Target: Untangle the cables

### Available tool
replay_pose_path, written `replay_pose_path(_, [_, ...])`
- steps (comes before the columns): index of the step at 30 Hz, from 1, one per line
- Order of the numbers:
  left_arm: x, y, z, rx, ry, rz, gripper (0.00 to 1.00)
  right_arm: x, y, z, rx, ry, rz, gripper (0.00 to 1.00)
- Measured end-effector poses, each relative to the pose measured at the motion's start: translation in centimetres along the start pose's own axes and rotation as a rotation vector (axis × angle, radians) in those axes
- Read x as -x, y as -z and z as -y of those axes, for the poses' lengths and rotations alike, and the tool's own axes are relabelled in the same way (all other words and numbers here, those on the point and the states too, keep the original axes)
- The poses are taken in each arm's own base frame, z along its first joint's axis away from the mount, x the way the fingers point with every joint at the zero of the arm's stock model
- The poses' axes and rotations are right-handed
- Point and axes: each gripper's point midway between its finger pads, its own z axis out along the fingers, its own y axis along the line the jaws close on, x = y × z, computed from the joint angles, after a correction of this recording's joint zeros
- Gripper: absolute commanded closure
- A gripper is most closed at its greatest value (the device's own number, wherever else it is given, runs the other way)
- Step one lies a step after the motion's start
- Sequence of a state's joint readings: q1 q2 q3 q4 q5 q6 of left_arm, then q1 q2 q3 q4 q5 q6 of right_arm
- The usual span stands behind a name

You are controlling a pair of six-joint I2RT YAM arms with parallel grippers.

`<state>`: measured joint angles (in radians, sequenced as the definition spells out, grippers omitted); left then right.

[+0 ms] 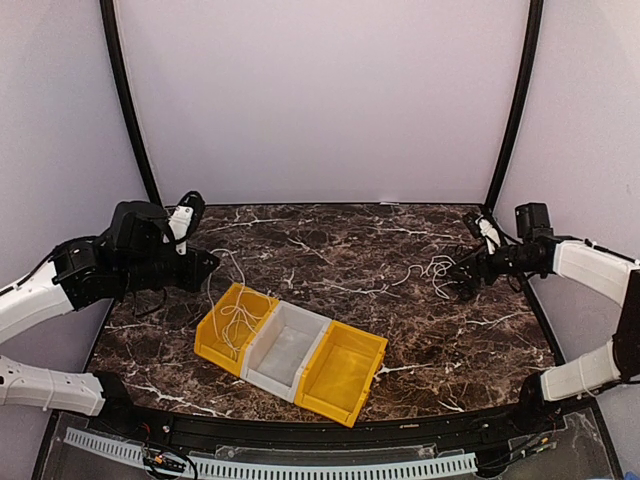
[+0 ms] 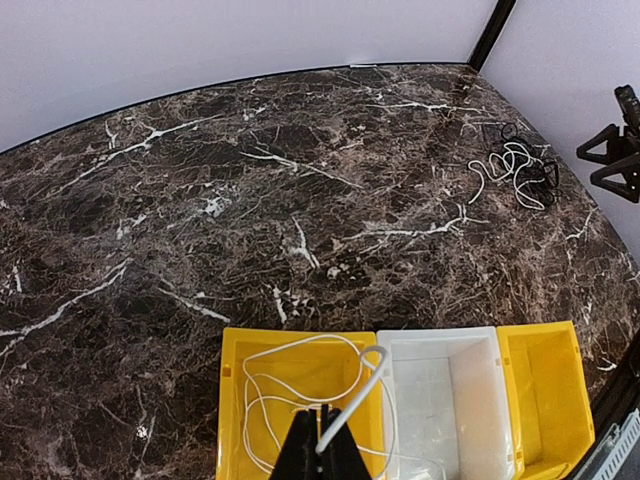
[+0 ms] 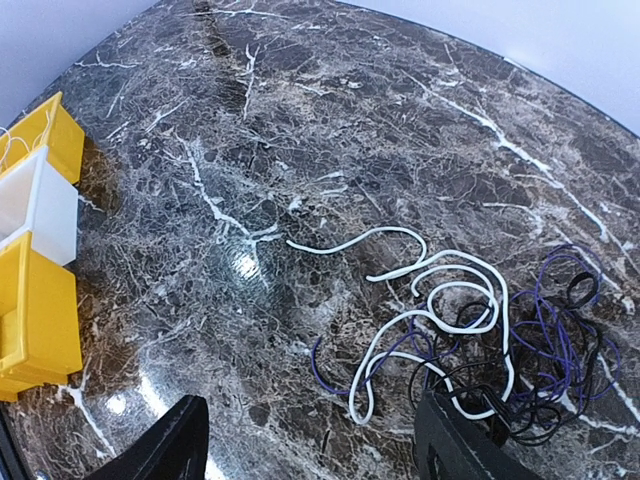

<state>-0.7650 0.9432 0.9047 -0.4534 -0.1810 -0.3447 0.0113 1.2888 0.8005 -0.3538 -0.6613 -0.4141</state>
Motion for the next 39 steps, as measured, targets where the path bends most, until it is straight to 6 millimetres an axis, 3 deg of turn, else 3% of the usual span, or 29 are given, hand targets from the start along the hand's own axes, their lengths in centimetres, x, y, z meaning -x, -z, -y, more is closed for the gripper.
replay_pose_path(6, [-0.4, -3.9, -0.7, 0.080, -0.010, -0.010, 1.00, 0.0, 1.8, -0.4, -0.049, 0.053, 0.052, 0.27])
replay_pose_path(10, [-2.6, -7.2, -3.1, 0.241, -0.057, -0.090, 1.00, 0.1, 2.0, -0.1, -0.056, 0.065, 0.066, 0.27])
replay_pose_path(13, [-2.3, -6.8, -3.8, 0.284, -0.069, -0.080, 1.00, 0.1, 1.9, -0.2, -0.045, 0.066, 0.070, 0.27])
replay_pose_path(20, [0.2, -2.6, -5.8, 0.378, -0.068, 0.032, 1.00, -0.2, 1.3, -0.3, -0.016, 0.055, 0.063, 0.27])
replay_pose_path(22, [0.6, -2.2, -5.8, 0.381, -0.065, 0.048, 1.00, -0.3, 1.2, -0.3, -0.010, 0.055, 0.063, 0.27])
replay_pose_path(32, [-2.7, -6.1, -4.1, 0.286, -0.045, -0.073, 1.00, -0.3, 1.1, -0.3, -0.005, 0.062, 0.063, 0.27])
replay_pose_path(39, [-5.2, -7.3, -1.5, 0.117, 0.016, -0.130, 1.00, -0.4, 1.1, -0.3, -0.005, 0.067, 0.062, 0.28])
